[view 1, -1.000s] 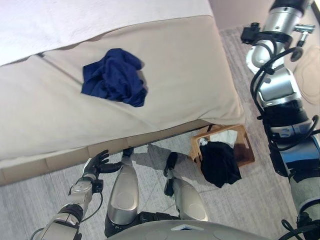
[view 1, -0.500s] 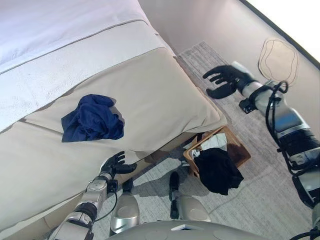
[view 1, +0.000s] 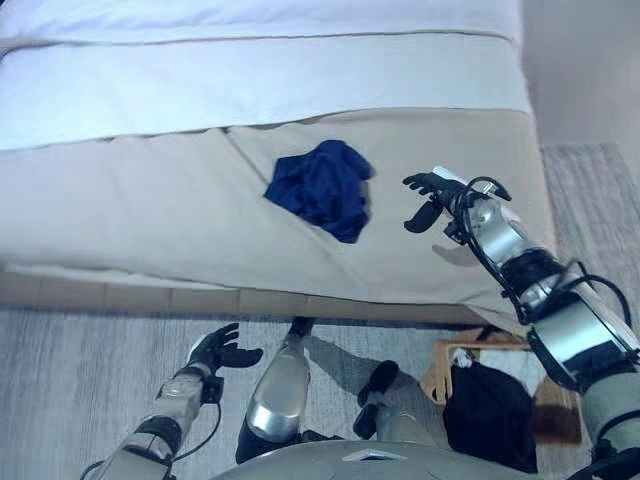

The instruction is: Pick up the clothes from the bed and place them into the basket

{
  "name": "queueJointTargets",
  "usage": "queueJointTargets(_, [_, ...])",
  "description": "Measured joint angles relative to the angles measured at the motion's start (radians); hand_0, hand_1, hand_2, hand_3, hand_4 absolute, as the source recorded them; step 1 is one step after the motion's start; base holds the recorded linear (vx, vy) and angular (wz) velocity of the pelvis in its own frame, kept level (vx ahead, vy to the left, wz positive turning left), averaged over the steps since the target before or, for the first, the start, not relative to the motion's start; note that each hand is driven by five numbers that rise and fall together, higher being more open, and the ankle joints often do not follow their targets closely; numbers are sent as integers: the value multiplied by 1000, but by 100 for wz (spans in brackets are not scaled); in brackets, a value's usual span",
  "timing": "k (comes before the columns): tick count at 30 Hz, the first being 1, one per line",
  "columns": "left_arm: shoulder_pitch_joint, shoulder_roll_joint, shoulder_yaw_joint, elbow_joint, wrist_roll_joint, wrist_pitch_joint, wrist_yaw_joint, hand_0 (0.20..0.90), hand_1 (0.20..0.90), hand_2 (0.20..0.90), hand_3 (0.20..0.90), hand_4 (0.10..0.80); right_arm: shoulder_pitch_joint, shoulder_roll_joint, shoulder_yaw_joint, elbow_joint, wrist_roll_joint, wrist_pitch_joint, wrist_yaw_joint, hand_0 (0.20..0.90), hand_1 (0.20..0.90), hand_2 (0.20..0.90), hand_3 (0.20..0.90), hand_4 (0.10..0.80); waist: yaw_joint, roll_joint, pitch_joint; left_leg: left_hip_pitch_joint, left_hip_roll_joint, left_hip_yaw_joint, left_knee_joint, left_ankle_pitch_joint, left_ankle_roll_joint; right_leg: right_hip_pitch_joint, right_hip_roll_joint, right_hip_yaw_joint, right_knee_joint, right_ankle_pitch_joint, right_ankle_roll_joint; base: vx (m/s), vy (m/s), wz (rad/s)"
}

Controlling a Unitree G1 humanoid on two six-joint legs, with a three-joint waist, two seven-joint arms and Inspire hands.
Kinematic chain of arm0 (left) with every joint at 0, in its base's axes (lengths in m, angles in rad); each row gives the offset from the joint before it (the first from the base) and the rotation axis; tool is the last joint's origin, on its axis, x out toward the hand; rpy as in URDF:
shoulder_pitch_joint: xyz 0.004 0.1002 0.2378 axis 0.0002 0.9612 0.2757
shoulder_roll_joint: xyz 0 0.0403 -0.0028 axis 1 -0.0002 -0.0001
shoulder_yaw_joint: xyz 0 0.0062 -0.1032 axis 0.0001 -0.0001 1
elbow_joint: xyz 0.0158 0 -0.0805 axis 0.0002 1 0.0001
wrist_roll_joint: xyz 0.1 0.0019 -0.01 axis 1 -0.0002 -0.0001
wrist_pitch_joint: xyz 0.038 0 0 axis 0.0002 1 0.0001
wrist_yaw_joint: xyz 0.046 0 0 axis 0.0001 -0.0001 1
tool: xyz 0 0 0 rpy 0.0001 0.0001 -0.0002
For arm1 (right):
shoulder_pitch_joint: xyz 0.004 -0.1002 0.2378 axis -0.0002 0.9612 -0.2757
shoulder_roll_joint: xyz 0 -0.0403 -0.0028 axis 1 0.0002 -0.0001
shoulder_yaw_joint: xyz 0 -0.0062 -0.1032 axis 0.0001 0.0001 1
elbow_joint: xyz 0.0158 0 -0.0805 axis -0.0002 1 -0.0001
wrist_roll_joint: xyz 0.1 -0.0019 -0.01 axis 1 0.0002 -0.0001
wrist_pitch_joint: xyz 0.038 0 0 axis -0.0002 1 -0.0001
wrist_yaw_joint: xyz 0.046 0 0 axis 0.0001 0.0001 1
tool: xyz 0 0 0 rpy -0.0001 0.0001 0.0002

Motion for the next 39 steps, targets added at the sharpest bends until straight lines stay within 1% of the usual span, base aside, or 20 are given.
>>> queueJointTargets(2, [1, 17, 11, 20, 0, -2, 0, 900, 900, 900, 900, 800, -36, 53, -1, 56, 0, -3, -61, 900, 900, 900, 900, 800, 32, -23, 24, -1, -13, -6, 1, 1, 0, 3, -8, -7, 2, -6, 8, 69, 52, 24])
queueJointTargets(5, [-11, 17, 16, 27, 0, -11, -8, 900, 900, 900, 900, 800, -58, 91, -4, 104, -20, -7, -140, 900, 900, 900, 900, 800, 56, -45, 43, -17, -28, -48, 2, 3, 1, 15, -16, -47, 0, -10, 11, 38, 50, 41])
queueJointTargets(9, [-35, -11, 15, 26, -1, -29, -32, 900, 900, 900, 900, 800, -125, 123, -6, 186, -48, 5, -194, 900, 900, 900, 900, 800, 104, -52, 59, -32, -38, -70, 3, 11, 2, 15, -17, -63, -5, -16, 19, 53, 18, 23])
queueJointTargets(10, [-36, -15, 15, 26, -2, -34, -33, 900, 900, 900, 900, 800, -140, 133, -6, 204, -50, 9, -193, 900, 900, 900, 900, 800, 109, -53, 61, -33, -43, -73, 3, 10, 1, 16, -17, -66, -4, -17, 20, 126, -41, 21])
queueJointTargets(11, [-43, -24, 12, 30, -7, -47, -41, 900, 900, 900, 900, 800, -172, 151, -3, 259, -70, 17, -172, 900, 900, 900, 900, 800, 111, -53, 61, -38, -45, -87, 4, 10, -17, 19, -19, -81, 2, -28, 27, 48, 28, 25])
queueJointTargets(12, [-48, -30, 10, 20, -9, -50, -48, 900, 900, 900, 900, 800, -181, 157, -3, 281, -81, 32, -152, 900, 900, 900, 900, 800, 118, -53, 61, -38, -38, -92, 3, 9, -20, 19, -16, -84, 5, -35, 26, 146, -38, 21])
queueJointTargets(15, [-56, -36, -6, 4, -11, -69, -62, 900, 900, 900, 900, 800, -199, 178, 0, 339, -87, 78, -91, 900, 900, 900, 900, 800, 151, -56, 63, -38, -39, -99, 5, 13, -15, 19, -12, -90, 14, -44, 25, 41, 24, 8])
queueJointTargets(19, [-56, -40, -15, -6, -14, -89, -71, 900, 900, 900, 900, 800, -213, 202, 0, 374, -87, 112, -60, 900, 900, 900, 900, 800, 156, -52, 72, -61, -39, -113, 18, 12, -16, 10, -6, -105, 15, -49, 23, 1, 22, 10])
queueJointTargets(24, [-55, -40, -26, -24, -29, -90, -63, 900, 900, 900, 900, 800, -246, 205, 1, 380, -47, 102, -29, 900, 900, 900, 900, 800, 157, -49, 91, -100, -38, -121, 19, 10, -25, -36, -8, -107, 37, -54, 27, -27, 14, 1])
queueJointTargets(25, [-55, -40, -27, -29, -30, -90, -61, 900, 900, 900, 900, 800, -256, 203, 3, 380, -21, 93, -13, 853, 853, 853, 845, 745, 157, -49, 93, -112, -37, -122, 19, 12, -26, -51, -9, -107, 45, -54, 27, 0, 0, 0])
queueJointTargets(26, [-55, -40, -27, -32, -30, -90, -59, 900, 900, 900, 900, 800, -264, 202, 7, 380, 6, 84, 2, 300, 300, 300, 200, 100, 157, -49, 93, -122, -37, -123, 19, 13, -27, -61, -10, -107, 49, -54, 27, 0, 0, 0])
queueJointTargets(29, [-55, -38, -27, -33, -50, -89, -56, 900, 900, 900, 900, 800, -269, 201, 20, 376, 104, 37, 2, 300, 300, 300, 200, 100, 156, -50, 101, -124, -37, -123, 19, 14, -27, -63, -10, -107, 49, -54, 27, 0, 0, 0])
queueJointTargets(30, [-55, -39, -28, -33, -50, -89, -51, 900, 900, 900, 900, 800, -269, 201, 19, 368, 185, -1, -11, 300, 300, 300, 200, 100, 153, -49, 101, -125, -36, -123, 18, 13, -27, -65, -9, -106, 48, -54, 27, 0, 0, 0])
queueJointTargets(32, [-55, -39, -27, -29, -50, -90, -47, 900, 900, 900, 900, 800, -257, 220, -36, 324, 326, -64, -74, 300, 300, 300, 200, 100, 141, -50, 106, -125, -33, -121, 18, 13, -27, -66, -7, -104, 48, -53, 26, -12, 6, -4])
queueJointTargets(33, [-55, -39, -27, -29, -50, -91, -46, 900, 900, 900, 900, 800, -253, 226, -54, 303, 349, -80, -91, 300, 300, 300, 200, 100, 138, -50, 109, -125, -33, -119, 18, 14, -27, -66, -7, -102, 48, -52, 25, -16, 5, -6])
queueJointTargets(35, [-54, -44, -27, -29, -51, -96, -35, 900, 900, 900, 900, 800, -226, 250, -123, 181, 427, -165, -185, 300, 300, 300, 200, 100, 126, -51, 124, -124, -30, -111, 19, 17, -23, -69, -6, -96, 48, -48, 26, -56, 53, -11])
queueJointTargets(36, [-52, -55, -27, -30, -51, -104, -24, 900, 900, 900, 900, 800, -208, 260, -152, 76, 481, -199, -239, 300, 300, 300, 200, 100, 119, -54, 130, -123, -24, -104, 19, 19, -20, -72, -7, -88, 48, -48, 26, -99, 95, -13])
queueJointTargets(37, [-52, -61, -25, -28, -51, -107, -20, 900, 900, 900, 900, 800, -195, 266, -180, 26, 503, -216, -260, 300, 300, 300, 200, 100, 116, -55, 132, -121, -24, -100, 19, 15, -28, -74, -8, -85, 49, -47, 25, -97, 105, -17])
queueJointTargets(38, [-50, -67, -32, -30, -64, -113, -12, 900, 900, 900, 900, 800, -172, 285, -229, -76, 551, -262, -303, 300, 300, 300, 200, 100, 115, -56, 133, -121, -26, -89, 30, 21, -20, -73, -10, -73, 50, -43, 20, 1, 48, -18])
queueJointTargets(39, [-48, -68, -33, -30, -68, -114, -5, 900, 900, 900, 900, 800, -173, 297, -247, -116, 580, -283, -317, 300, 300, 300, 200, 100, 113, -57, 133, -117, -26, -80, 34, 20, -22, -70, -10, -64, 49, -43, 20, 12, 59, -24])
